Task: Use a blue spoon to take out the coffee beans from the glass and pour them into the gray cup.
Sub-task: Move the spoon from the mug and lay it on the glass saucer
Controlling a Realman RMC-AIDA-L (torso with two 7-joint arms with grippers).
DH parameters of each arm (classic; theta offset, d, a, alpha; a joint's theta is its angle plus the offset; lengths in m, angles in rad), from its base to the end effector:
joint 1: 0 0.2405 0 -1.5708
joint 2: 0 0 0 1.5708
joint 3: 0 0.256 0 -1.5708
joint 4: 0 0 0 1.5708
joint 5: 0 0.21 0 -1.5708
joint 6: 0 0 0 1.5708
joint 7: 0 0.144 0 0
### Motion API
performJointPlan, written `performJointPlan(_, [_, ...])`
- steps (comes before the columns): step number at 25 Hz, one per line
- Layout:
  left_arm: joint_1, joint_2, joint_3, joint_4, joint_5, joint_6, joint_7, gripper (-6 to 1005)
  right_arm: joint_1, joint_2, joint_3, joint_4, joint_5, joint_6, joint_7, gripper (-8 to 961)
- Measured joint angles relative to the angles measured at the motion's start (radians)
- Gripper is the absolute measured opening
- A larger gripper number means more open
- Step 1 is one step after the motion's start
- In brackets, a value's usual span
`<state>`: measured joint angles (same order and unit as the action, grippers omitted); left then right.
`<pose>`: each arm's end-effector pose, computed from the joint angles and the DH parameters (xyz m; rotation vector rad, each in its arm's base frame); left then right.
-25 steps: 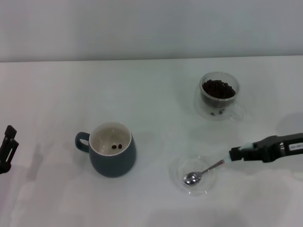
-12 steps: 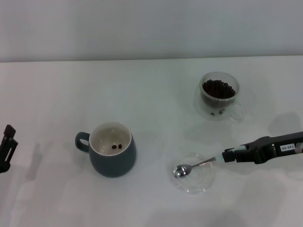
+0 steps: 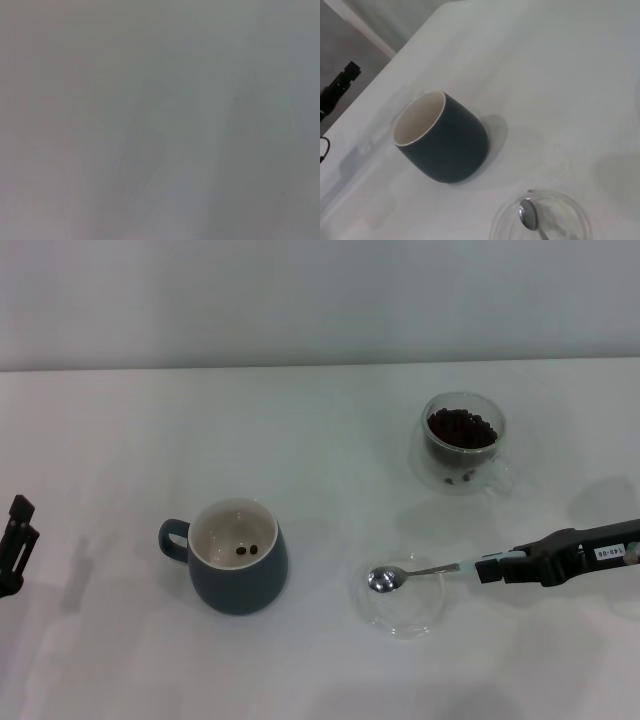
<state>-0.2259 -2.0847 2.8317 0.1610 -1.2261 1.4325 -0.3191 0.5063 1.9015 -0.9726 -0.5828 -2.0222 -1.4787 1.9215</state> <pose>-0.3500 0.2380 -0.0274 -1.5949 -0.6759 -0.8715 0.3119 0.3228 0.0225 -2.6551 1.3667 0.3100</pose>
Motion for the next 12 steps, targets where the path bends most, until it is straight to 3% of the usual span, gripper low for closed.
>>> performJointPlan(6, [-0.005,0.0,0.0,0.0,-0.001,-0.001,-0.002,700,0.0,-0.005,0.0,0.0,-0.003,0.003,0.002,155])
performJointPlan(12, [-0.006,0.0,0.0,0.0,-0.011,-0.001,-0.001,701,0.003,0.001,0.001,-0.001,-0.022,0.024,0.002,219])
